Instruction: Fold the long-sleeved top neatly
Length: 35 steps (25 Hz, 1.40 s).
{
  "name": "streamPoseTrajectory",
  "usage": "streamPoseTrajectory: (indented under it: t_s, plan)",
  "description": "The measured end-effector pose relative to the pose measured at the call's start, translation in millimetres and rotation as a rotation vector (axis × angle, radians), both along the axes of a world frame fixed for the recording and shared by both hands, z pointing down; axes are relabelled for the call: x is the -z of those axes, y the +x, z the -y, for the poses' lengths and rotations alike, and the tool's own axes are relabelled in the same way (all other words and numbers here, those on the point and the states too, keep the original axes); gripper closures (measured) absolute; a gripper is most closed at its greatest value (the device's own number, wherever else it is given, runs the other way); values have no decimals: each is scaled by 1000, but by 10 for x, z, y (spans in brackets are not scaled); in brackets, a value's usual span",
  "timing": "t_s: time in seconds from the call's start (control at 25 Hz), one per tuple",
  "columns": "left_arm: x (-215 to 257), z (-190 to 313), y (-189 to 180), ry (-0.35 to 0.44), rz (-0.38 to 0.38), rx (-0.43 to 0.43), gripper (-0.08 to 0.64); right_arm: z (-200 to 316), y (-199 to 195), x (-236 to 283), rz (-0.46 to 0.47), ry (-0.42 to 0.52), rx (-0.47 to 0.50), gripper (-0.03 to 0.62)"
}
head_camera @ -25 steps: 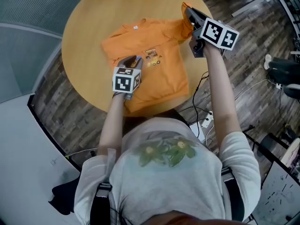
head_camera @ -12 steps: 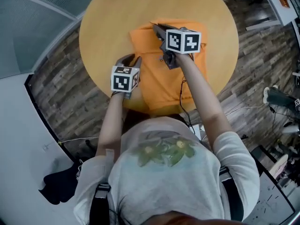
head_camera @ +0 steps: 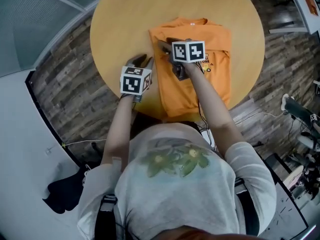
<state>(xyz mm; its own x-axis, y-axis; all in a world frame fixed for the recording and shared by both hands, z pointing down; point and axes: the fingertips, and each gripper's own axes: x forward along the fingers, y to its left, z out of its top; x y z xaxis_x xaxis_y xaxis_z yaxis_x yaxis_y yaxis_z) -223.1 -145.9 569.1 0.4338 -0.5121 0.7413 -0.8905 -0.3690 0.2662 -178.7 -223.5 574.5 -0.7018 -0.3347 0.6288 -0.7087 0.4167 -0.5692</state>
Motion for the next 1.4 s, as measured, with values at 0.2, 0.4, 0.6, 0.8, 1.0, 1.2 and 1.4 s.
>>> streamPoseTrajectory:
  t_s: [0.2, 0.4, 0.6, 0.8, 1.0, 1.2, 1.4]
  plan:
    - [-81, 185, 137, -25, -39, -30, 449, -90, 549, 232, -70, 116, -36, 420]
    - [7, 485, 446, 41, -62, -69, 449, 58, 1533, 56, -331, 193, -170, 420]
    - [-314, 571, 755, 19, 65, -257, 449, 249, 2395, -228, -580, 183, -217, 420]
    - [-775, 482, 663, -22, 163, -340, 442, 122, 2686, -699, -602, 86, -146, 422]
    - [-749, 508, 659, -8, 162, -311, 442, 151, 2662, -681, -543, 99, -164, 425]
    - [-177, 666, 711, 116, 139, -263, 443, 351, 2568, -126, -561, 280, -129, 425]
    - [-490, 927, 688, 46, 215, -260, 443, 777, 2792, -352, -593, 207, -161, 425]
